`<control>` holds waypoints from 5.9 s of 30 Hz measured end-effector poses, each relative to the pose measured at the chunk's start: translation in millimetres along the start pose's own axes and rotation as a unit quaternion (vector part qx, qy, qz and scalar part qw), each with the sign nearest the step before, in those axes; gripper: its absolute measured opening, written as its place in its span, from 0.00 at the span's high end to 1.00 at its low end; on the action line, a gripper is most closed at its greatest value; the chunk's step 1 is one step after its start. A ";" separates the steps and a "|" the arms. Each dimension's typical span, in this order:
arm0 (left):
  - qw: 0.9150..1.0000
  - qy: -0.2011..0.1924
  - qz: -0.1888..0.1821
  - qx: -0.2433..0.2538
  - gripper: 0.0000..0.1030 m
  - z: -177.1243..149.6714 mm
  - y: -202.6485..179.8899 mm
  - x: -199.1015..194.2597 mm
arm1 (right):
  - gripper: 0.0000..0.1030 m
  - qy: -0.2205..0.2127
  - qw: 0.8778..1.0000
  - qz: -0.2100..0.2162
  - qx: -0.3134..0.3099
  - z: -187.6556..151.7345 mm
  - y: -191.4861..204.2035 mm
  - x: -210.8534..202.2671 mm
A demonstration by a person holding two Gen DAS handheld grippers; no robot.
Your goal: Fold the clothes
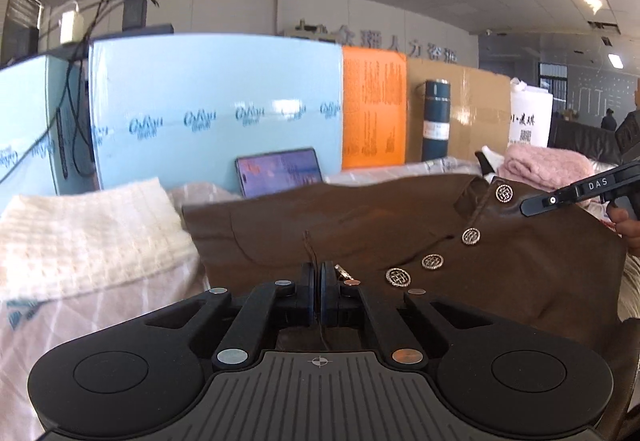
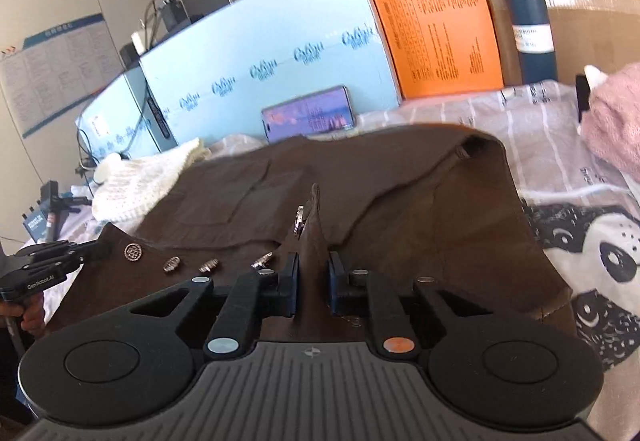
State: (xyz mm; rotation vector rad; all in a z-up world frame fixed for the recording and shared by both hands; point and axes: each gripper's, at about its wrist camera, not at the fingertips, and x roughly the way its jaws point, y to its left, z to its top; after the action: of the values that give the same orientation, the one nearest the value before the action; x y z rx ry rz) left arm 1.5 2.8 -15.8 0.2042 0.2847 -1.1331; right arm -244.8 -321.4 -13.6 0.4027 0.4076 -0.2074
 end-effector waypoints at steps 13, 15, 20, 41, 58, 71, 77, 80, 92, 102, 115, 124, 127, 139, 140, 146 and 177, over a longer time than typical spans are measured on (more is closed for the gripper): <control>0.992 0.060 0.054 -0.101 0.21 0.9 47.5 27.9 | 0.35 0.038 0.990 -0.130 -0.045 -2.3 -3.4 26.3; 0.986 0.052 0.060 -0.147 0.19 4.8 63.2 35.2 | 0.31 0.021 0.987 -0.145 -0.065 0.7 3.2 23.0; 0.969 0.120 0.060 -0.207 0.70 -0.3 89.9 79.1 | 0.25 -0.004 0.988 -0.131 -0.084 5.4 16.7 20.6; 0.988 0.067 0.011 -0.135 0.19 -3.8 52.2 38.3 | 0.15 -0.023 0.988 -0.103 -0.112 -17.4 30.2 8.3; 0.989 -0.022 -0.088 0.116 0.02 -27.0 -27.6 -71.5 | 0.00 -0.033 0.967 -0.068 -0.242 -75.6 52.7 -66.1; 0.950 0.034 -0.183 0.252 0.02 -56.5 -84.9 -84.4 | 0.00 0.045 0.935 -0.173 -0.306 -100.3 44.8 -77.8; 0.947 0.022 -0.135 0.292 0.02 -73.8 -104.1 -68.6 | 0.00 0.028 0.932 -0.148 -0.330 -93.1 58.1 -48.0; 0.953 -0.020 -0.086 0.291 0.02 -72.0 -101.7 -70.3 | 0.00 0.014 0.935 -0.140 -0.326 -85.7 59.4 -41.7; 0.930 -0.056 -0.053 0.360 0.20 -84.5 -102.1 -78.5 | 0.49 -0.010 0.898 -0.244 -0.365 -100.0 40.3 -44.6; 0.936 -0.082 -0.037 0.340 0.73 -87.6 -91.0 -81.4 | 0.94 0.003 0.897 -0.215 -0.385 -110.2 68.5 -49.4; 0.925 -0.192 0.085 0.318 0.85 -57.6 -75.9 -70.9 | 0.95 -0.085 0.890 -0.199 -0.401 -86.4 99.9 -65.2; 0.899 -0.201 0.140 0.364 0.85 -6.6 -56.7 -8.1 | 0.95 -0.149 0.883 -0.201 -0.397 -23.4 80.5 -27.1; 0.898 -0.178 0.142 0.376 0.85 9.3 -47.7 24.3 | 0.95 -0.144 0.882 -0.198 -0.402 -2.6 71.2 -7.2; 0.924 -0.072 0.121 0.355 0.81 19.5 -27.8 133.8 | 0.95 -0.088 0.913 -0.195 -0.347 42.1 12.4 80.7; 0.926 -0.067 0.119 0.351 0.80 19.0 -25.2 138.8 | 0.93 -0.088 0.915 -0.197 -0.342 42.4 8.9 85.0; 0.948 -0.036 0.109 0.297 0.70 28.7 4.6 158.3 | 0.62 -0.084 0.927 -0.210 -0.298 39.2 -12.9 91.9; 0.958 0.087 0.009 -0.271 0.08 24.7 92.9 101.3 | 0.11 -0.133 0.966 -0.220 -0.027 49.9 -65.6 60.3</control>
State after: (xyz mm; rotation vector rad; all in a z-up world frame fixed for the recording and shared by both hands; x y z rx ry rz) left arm 129.0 -53.6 -23.9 -0.1814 0.7362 -0.9796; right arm -191.5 -408.3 -19.3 0.2201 0.2317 -0.6749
